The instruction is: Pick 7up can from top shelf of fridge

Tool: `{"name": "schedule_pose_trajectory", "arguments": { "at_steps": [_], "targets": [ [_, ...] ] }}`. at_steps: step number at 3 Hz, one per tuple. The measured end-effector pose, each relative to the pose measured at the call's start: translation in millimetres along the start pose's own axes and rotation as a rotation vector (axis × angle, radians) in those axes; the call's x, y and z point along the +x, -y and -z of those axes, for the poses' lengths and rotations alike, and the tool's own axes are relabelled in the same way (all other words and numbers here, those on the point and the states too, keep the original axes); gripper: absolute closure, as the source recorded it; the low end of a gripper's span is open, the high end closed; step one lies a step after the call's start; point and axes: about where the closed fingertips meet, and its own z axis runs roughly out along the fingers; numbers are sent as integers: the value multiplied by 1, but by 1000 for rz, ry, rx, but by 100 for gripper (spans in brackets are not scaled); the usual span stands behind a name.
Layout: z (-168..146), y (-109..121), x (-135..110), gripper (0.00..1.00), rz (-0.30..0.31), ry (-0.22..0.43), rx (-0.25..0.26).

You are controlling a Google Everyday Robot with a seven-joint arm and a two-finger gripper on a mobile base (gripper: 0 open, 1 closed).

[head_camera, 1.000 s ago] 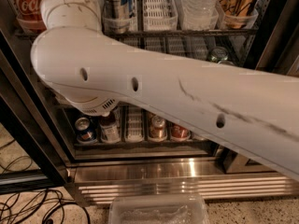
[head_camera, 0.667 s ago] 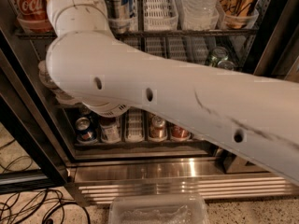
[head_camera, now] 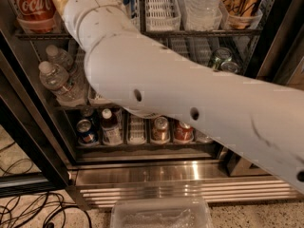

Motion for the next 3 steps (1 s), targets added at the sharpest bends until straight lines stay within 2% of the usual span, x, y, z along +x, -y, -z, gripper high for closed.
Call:
{"name": "schedule_pose_trajectory", "arguments": {
  "at_steps": [1,2,3],
  "targets": [
    [7,-4,4,100,-59,-33,-81],
    [14,-5,2,100,-116,-56,-130],
    [14,-7,-6,100,-164,-43,-167]
  ]
}}
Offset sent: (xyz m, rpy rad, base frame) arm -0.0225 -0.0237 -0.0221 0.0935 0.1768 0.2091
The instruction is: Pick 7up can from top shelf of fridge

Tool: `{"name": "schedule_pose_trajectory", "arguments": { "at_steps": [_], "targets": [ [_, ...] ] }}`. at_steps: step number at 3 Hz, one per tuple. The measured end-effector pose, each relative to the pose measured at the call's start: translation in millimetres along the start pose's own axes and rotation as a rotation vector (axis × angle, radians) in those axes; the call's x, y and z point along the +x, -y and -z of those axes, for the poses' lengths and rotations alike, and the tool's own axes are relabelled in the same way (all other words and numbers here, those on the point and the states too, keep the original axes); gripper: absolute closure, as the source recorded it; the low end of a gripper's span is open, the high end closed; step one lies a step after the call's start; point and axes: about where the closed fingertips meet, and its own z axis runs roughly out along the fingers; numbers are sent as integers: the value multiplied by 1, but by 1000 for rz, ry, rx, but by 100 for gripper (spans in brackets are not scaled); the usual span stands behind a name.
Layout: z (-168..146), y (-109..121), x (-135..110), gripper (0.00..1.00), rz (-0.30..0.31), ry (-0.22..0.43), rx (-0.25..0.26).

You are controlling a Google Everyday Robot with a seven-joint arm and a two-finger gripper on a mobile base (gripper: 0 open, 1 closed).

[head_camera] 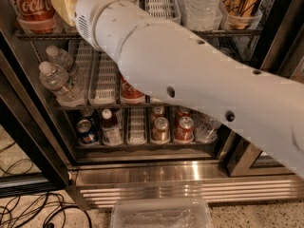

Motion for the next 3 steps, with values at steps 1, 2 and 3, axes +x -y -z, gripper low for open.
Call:
{"name": "schedule_pose_trajectory", "arguments": {
  "at_steps": [1,2,3],
  "targets": [
    [-1,-6,-9,100,-23,21,-52],
    [5,-7,-14,100,-37,18,-117],
    [10,-24,-8,100,-36,-18,-167]
  ]
}}
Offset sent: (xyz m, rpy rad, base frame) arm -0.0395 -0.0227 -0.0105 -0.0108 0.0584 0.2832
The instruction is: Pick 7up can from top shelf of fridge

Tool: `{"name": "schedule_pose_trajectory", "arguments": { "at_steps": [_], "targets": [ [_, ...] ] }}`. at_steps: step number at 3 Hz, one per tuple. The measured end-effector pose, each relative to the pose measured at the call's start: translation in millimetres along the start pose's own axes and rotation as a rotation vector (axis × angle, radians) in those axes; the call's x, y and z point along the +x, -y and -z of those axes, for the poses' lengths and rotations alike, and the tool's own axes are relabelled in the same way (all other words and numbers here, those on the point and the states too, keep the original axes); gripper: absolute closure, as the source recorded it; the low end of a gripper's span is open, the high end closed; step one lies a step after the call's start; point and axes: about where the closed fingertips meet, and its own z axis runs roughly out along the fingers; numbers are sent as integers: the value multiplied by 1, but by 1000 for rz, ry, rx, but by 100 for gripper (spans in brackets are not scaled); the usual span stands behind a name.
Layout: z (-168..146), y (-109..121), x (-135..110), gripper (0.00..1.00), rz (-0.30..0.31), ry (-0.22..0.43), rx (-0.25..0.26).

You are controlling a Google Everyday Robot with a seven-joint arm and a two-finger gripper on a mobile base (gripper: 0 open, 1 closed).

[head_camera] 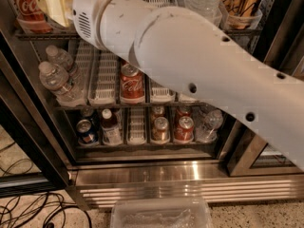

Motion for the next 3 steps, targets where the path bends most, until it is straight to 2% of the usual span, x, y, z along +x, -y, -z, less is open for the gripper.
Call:
{"name": "schedule_pose_trajectory", "arguments": {
  "at_steps": [1,2,3],
  "targets": [
    [0,0,0,100,0,0,0],
    [5,-6,0,100,-2,-32,-17],
    [19,-32,8,100,-18,-87,-65]
  ]
}}
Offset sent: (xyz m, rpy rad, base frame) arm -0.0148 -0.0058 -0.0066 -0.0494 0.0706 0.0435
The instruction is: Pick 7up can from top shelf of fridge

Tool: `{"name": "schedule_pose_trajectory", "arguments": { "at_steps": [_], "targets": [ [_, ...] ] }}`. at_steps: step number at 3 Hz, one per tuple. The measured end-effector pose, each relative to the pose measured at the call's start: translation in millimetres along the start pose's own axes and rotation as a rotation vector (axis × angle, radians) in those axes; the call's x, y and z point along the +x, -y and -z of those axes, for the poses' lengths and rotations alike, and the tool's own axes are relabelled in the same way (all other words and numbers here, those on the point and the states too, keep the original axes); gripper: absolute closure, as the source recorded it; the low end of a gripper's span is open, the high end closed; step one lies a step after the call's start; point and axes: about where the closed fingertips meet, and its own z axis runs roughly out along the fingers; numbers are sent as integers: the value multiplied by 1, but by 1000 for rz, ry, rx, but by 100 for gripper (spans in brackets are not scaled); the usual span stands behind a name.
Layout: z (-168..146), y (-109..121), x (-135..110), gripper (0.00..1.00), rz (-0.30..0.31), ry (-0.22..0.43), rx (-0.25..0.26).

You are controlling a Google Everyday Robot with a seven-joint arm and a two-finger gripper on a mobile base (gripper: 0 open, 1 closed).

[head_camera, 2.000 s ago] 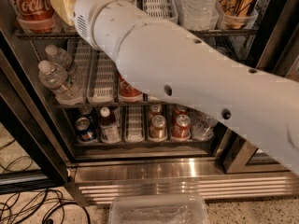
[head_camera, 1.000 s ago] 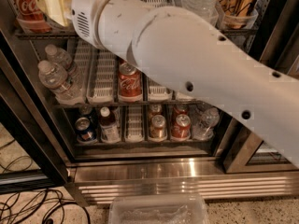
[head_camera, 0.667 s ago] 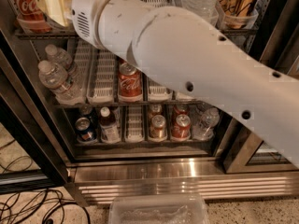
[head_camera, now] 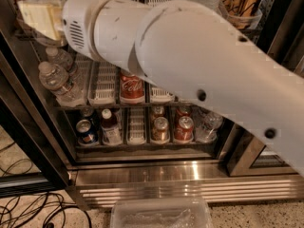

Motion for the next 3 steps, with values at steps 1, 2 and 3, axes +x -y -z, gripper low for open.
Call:
{"name": "schedule_pose_trajectory", "arguments": {
  "at_steps": [1,2,3],
  "targets": [
    [17,-39,6,100,-11,-24,-68],
    [41,-77,-5,100,11,17,-100],
    [41,-77,-5,100,11,17,-100]
  ]
}}
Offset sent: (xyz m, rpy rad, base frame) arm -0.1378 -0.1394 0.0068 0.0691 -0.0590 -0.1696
